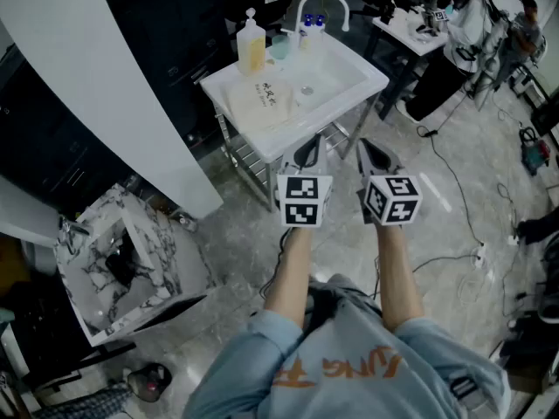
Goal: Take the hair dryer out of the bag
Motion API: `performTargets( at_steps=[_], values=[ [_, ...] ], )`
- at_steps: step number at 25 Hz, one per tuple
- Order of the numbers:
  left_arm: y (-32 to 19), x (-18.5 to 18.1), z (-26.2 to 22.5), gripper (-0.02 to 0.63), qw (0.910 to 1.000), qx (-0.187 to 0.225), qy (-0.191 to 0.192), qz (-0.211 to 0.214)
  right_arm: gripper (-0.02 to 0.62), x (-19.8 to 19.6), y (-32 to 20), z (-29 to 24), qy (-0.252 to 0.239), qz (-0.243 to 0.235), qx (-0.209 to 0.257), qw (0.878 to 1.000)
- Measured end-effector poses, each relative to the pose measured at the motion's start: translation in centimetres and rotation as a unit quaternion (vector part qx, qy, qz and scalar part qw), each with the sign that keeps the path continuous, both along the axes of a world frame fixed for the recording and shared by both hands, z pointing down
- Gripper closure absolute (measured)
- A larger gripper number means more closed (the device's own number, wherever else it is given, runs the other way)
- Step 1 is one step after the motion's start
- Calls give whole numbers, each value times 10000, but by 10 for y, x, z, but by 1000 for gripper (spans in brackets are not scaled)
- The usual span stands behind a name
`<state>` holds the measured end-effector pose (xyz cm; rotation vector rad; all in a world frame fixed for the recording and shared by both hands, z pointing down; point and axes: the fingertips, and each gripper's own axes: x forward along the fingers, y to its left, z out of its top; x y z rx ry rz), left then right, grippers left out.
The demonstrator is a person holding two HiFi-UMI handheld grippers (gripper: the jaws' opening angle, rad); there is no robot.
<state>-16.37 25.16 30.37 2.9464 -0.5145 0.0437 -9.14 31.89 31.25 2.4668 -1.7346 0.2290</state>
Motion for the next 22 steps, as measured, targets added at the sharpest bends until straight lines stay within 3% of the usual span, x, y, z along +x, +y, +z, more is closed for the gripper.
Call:
performTargets(
  at_steps=[6, 11, 19, 22],
  values=[
    [-7, 12, -1, 603, 9998, -107, 118, 139, 597, 10, -11, 5, -401, 146, 72, 9991],
    [-13, 20, 1, 603, 9993, -254, 199, 206, 595, 24, -6, 6, -439, 309, 59, 9985],
    [-11, 40, 37, 603, 9972, -592, -1, 462, 595, 42, -1, 32, -744, 395, -136, 9964],
    [-42, 32, 70, 603, 9949, -975, -193, 162, 595, 50, -15, 48, -886, 312, -215, 9954]
  ],
)
